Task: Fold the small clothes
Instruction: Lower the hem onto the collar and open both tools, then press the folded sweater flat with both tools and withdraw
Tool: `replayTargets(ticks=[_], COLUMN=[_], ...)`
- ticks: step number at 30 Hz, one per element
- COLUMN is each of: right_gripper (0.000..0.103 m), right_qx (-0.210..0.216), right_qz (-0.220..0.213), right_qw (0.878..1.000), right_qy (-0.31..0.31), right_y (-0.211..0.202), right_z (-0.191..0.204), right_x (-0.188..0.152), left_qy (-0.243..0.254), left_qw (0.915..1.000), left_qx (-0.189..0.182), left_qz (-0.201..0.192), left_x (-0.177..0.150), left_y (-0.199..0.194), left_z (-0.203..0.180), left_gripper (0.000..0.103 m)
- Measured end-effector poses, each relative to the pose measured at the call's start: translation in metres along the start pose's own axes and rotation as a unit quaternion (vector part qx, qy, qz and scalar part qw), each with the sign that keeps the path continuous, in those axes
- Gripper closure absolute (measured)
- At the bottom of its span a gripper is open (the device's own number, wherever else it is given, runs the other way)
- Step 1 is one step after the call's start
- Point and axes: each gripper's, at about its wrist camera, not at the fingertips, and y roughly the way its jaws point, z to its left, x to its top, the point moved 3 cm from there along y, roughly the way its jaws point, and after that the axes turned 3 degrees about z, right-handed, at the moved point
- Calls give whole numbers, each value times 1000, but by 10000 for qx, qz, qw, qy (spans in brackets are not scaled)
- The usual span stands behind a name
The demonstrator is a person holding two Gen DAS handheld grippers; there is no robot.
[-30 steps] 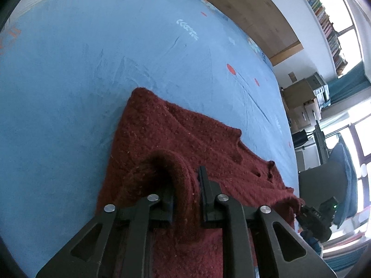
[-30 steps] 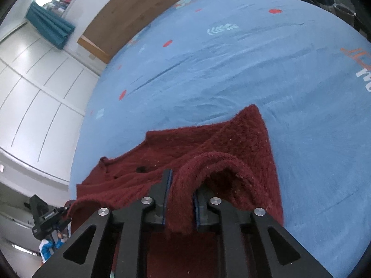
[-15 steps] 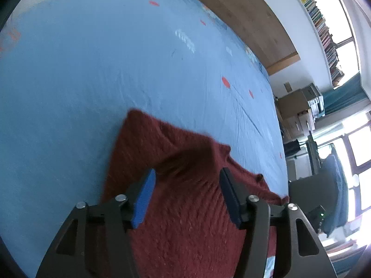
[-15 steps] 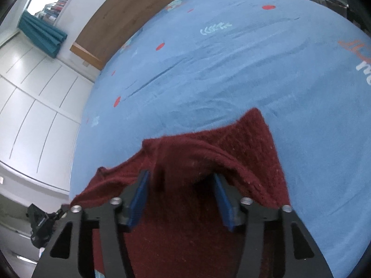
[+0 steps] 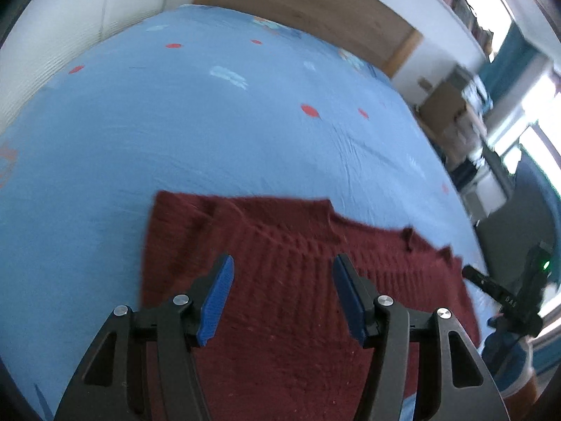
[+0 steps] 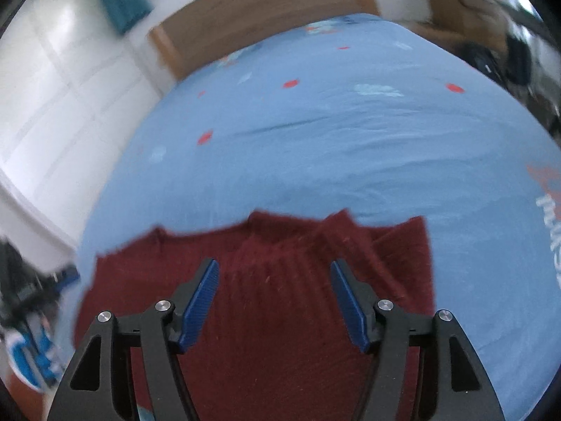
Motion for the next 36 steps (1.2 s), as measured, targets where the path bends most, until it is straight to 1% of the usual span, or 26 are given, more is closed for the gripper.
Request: replayTargets(ticks=[3,4,5,6,7,9,10,13,14,16,20,22,25,28,29,32,36], right_gripper=[36,36,36,36,35,35,35,33,33,33,33,33,33,33,33,33,33], right_qx=[-266,-544,-720,-851,-952,-957,-998,-1267,-1282,-1125,-947,-864,-928,-1039,-1119,-1042,-1169], right_qz=[154,259,337,402,435,386,319,133,66,-68,-185,-194,-84,172,250,250,284], right_qw=[9982,9956,9937,9923,9915,9932,9938,9912,9912,9933,9939,9937,9915,9903,9895,9916,9900], right_qy=[-516,-722,-787,-802,-768,-535,-365,-358,-330,-251,-531,-689,-903,-904,-882,-729,-736], right_y=[21,31,37,43,47,45,39,22,15,0,-22,-26,-24,-12,-7,-8,-18], right_z=[19,21,18,12,4,-12,-23,-32,-33,-29,-8,2,12,5,-2,-11,-10], right_x=[-12,-16,-19,-21,-21,-19,-16,-12,-12,-15,-33,-45,-65,-85,-93,-104,-105], left_qy=[342,343,292,221,133,10,34,236,273,359,503,579,652,625,615,583,575], left_qw=[9981,9974,9968,9968,9975,9985,9985,9972,9969,9957,9933,9917,9900,9892,9892,9896,9888], left_qx=[509,608,688,710,634,520,532,711,736,827,1000,1109,1234,1324,1329,1314,1356], left_qz=[117,201,283,302,264,192,158,-16,-72,-208,-277,-296,-200,3,-10,-79,-229], left_x=[-11,-15,-19,-23,-25,-24,-24,-24,-25,-29,-47,-53,-66,-79,-83,-87,-88], left_y=[25,32,40,44,45,39,35,17,13,1,-11,-10,-2,11,11,7,-4], left_z=[-8,-4,1,10,15,19,18,14,11,8,2,0,-1,7,8,6,0], left_gripper=[50,50,50,50,50,50,50,50,50,50,50,50,50,49,49,49,48])
